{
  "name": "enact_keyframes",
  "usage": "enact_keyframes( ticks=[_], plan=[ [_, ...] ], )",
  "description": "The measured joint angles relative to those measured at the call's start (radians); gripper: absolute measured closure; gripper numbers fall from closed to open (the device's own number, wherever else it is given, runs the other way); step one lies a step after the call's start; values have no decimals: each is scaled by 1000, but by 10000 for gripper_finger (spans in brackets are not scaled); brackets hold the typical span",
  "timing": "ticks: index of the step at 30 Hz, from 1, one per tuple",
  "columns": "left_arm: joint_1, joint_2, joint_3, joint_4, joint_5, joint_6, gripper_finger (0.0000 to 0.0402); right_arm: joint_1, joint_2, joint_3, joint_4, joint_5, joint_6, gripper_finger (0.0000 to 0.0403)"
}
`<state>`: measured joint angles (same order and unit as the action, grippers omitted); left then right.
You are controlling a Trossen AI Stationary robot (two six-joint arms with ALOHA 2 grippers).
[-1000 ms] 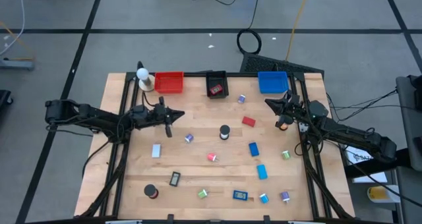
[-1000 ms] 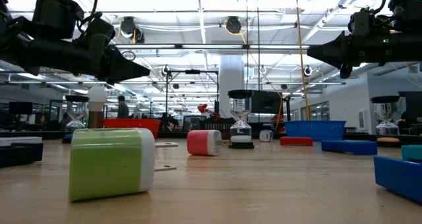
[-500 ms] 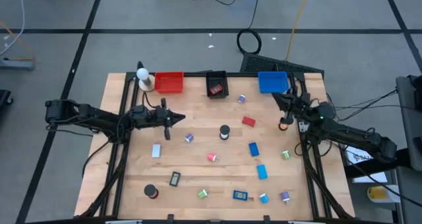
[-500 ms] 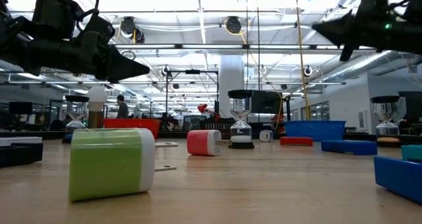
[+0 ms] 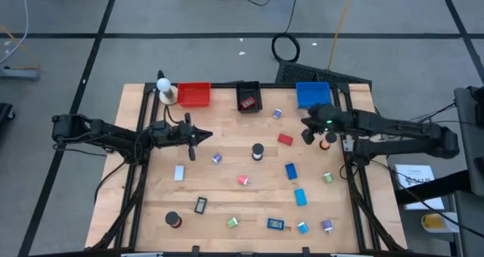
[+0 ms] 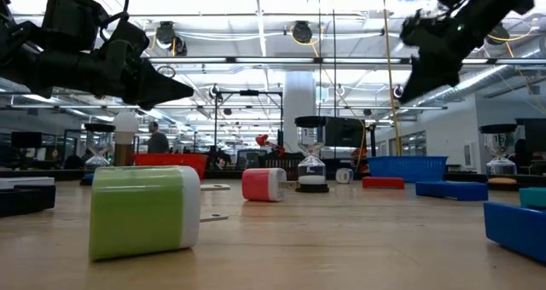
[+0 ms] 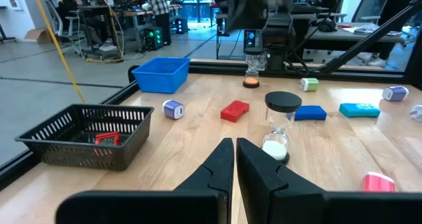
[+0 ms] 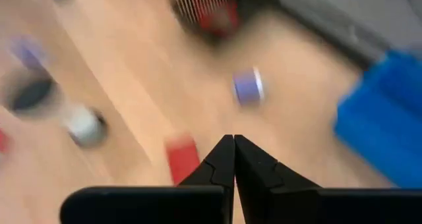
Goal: Pick & Place Office items
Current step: Put the orange hourglass into the blue bin
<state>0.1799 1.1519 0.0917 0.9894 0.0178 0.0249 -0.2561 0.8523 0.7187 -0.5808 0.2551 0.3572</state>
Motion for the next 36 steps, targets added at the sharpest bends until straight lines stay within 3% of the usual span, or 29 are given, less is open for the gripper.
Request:
enact_keyframes(
  ticks=[7, 13, 20, 26, 31, 36],
  plan=[
    [-1, 0, 0, -8, 6, -8, 376, 49, 101, 150, -446, 58, 261, 389],
    [-1, 0, 0, -24, 8, -12, 376, 56, 78, 211, -721, 50, 416, 326],
    [-1, 0, 0, -29, 8, -30, 376, 55, 80, 213, -758, -48, 398, 213],
    [-1, 0, 0, -34, 8, -34, 376, 55, 111, 212, -785, -50, 368, 129],
    [-1, 0, 0, -53, 8, -34, 376, 55, 123, 152, -772, -65, 356, 97],
    [-1, 0, 0, -52, 8, -33, 376, 55, 123, 72, -744, -73, 345, 97]
  ],
)
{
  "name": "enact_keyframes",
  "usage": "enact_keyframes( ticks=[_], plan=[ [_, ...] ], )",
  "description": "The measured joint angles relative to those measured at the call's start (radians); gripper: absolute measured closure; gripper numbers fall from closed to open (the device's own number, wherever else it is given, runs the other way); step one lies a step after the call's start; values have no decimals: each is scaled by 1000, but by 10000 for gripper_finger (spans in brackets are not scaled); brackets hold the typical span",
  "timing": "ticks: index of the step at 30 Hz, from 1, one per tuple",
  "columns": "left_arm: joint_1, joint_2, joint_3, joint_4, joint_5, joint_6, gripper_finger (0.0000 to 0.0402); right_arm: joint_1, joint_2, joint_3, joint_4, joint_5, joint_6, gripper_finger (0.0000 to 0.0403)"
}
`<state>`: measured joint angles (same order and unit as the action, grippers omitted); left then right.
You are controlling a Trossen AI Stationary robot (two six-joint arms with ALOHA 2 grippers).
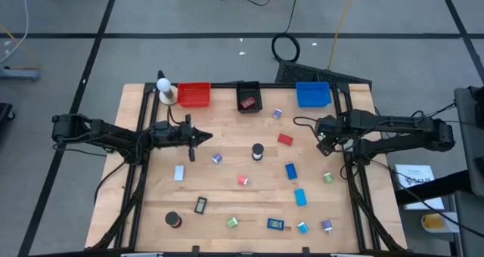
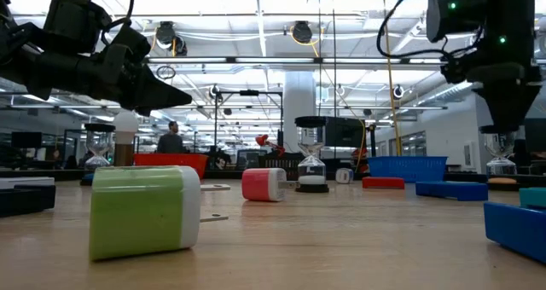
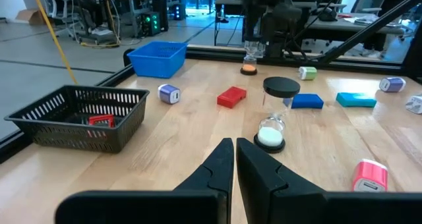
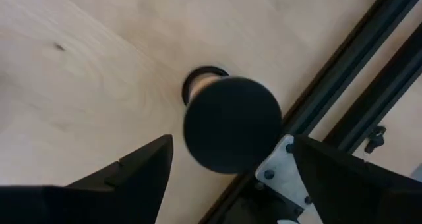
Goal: Pick & Place Office items
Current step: Put the orange hourglass into the blue bin
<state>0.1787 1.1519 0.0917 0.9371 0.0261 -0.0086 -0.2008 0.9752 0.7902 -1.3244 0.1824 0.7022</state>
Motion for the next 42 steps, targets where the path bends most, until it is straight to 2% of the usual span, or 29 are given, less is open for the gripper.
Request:
enact_keyframes(
  ticks=[7, 17, 25, 29, 35, 42],
  plan=[
    [0, 0, 0, 0, 0, 0, 376, 0, 0, -25, 95, -6, -39, 127],
    [0, 0, 0, 1, 0, 3, 376, -36, 3, -66, 167, -3, -56, 202],
    [0, 0, 0, 6, -1, 14, 376, -161, 13, -19, 257, -5, -118, 202],
    [0, 0, 0, 11, -1, 14, 376, -255, 92, 34, 299, -48, -250, 201],
    [0, 0, 0, 11, -1, 14, 376, -364, 297, 125, 376, -65, -456, 199],
    [0, 0, 0, 8, -1, 13, 376, -437, 424, 211, 372, -81, -553, 197]
  ],
)
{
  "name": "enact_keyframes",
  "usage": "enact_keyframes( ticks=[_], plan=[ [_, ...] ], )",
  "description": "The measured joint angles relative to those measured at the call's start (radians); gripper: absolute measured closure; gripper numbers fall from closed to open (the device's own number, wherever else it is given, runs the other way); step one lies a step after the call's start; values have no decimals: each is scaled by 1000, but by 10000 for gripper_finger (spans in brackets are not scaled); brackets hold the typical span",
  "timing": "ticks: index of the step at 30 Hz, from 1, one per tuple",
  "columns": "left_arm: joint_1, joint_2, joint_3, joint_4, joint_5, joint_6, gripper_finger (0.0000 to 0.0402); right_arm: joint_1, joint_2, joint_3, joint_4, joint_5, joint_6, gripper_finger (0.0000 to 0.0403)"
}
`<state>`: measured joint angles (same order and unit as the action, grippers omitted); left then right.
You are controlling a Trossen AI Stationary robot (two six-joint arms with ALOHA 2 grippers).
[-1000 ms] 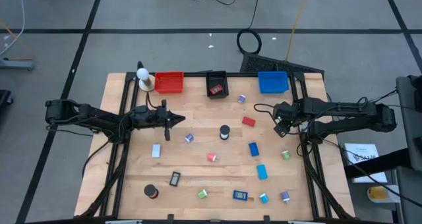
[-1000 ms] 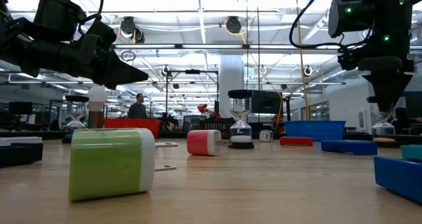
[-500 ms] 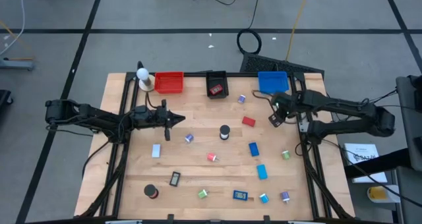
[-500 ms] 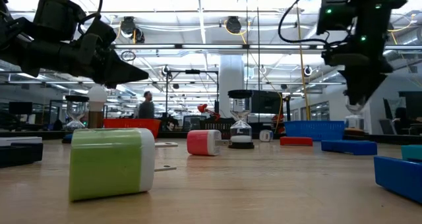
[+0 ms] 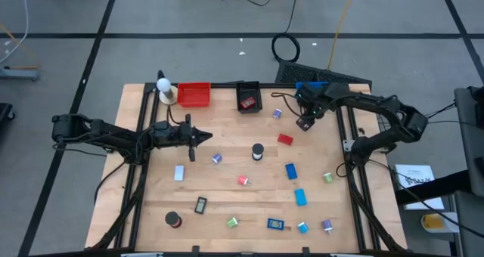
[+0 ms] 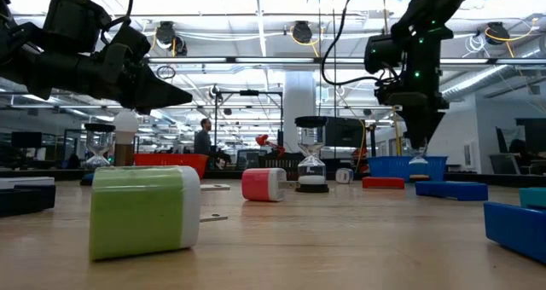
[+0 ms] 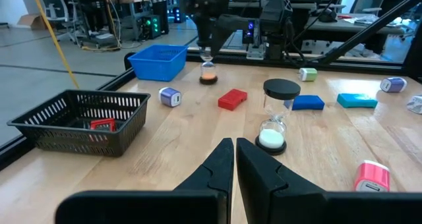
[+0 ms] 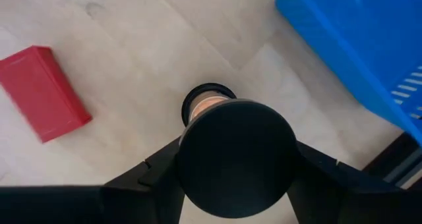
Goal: Pick & Place Office items
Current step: Put the orange hourglass into the blue bin
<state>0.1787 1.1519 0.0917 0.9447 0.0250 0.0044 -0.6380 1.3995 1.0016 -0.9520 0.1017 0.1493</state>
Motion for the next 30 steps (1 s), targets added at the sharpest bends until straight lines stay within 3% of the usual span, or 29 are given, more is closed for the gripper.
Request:
enact_keyframes(
  ticks=[8, 15, 20, 30],
  plan=[
    [0, 0, 0, -5, 0, -2, 376, 5, -3, 5, -1, 23, 0, 160],
    [0, 0, 0, -8, 0, -7, 376, 29, -105, 0, -9, 59, 66, 113],
    [0, 0, 0, -8, 0, -9, 376, 47, -169, -78, 88, 58, 158, 118],
    [0, 0, 0, -9, 0, -10, 376, 78, -189, -227, 322, 58, 192, 150]
  ],
)
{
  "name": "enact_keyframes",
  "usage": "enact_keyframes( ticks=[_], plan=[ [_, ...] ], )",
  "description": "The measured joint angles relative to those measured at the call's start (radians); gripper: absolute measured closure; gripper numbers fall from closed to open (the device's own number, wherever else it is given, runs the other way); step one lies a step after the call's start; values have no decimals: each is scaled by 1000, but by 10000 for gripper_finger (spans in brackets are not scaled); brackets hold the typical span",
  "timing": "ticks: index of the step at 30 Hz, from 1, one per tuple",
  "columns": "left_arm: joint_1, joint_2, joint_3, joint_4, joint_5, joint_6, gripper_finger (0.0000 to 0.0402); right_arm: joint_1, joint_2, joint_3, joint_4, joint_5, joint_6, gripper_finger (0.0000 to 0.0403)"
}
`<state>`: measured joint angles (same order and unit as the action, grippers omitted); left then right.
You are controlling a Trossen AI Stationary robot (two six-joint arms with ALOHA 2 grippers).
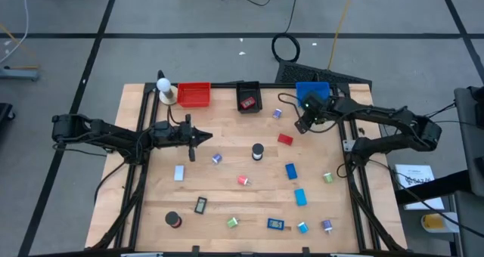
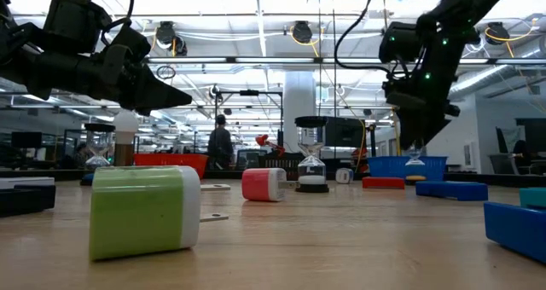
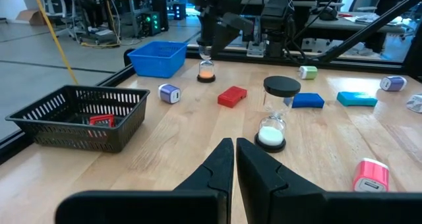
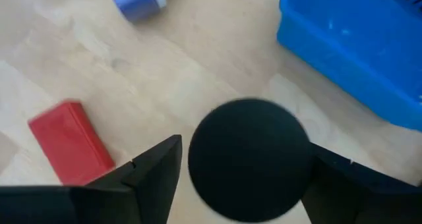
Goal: Pick & Place Office items
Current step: Put the orange hourglass into the blue bin
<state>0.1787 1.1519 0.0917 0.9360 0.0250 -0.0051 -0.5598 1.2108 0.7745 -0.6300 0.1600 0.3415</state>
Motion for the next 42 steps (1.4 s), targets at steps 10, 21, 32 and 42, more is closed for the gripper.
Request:
enact_keyframes(
  ticks=[10, 21, 32, 42],
  plan=[
    [0, 0, 0, 0, 0, 0, 376, 0, -8, -4, 27, -4, 0, 201],
    [0, 0, 0, 1, 0, 0, 376, -166, -44, 252, -87, 97, -73, 201],
    [0, 0, 0, -2, 0, 4, 376, -505, 167, 282, 26, -32, -220, 200],
    [0, 0, 0, -6, 0, -1, 376, -533, 266, 280, 72, -34, -252, 200]
  ],
)
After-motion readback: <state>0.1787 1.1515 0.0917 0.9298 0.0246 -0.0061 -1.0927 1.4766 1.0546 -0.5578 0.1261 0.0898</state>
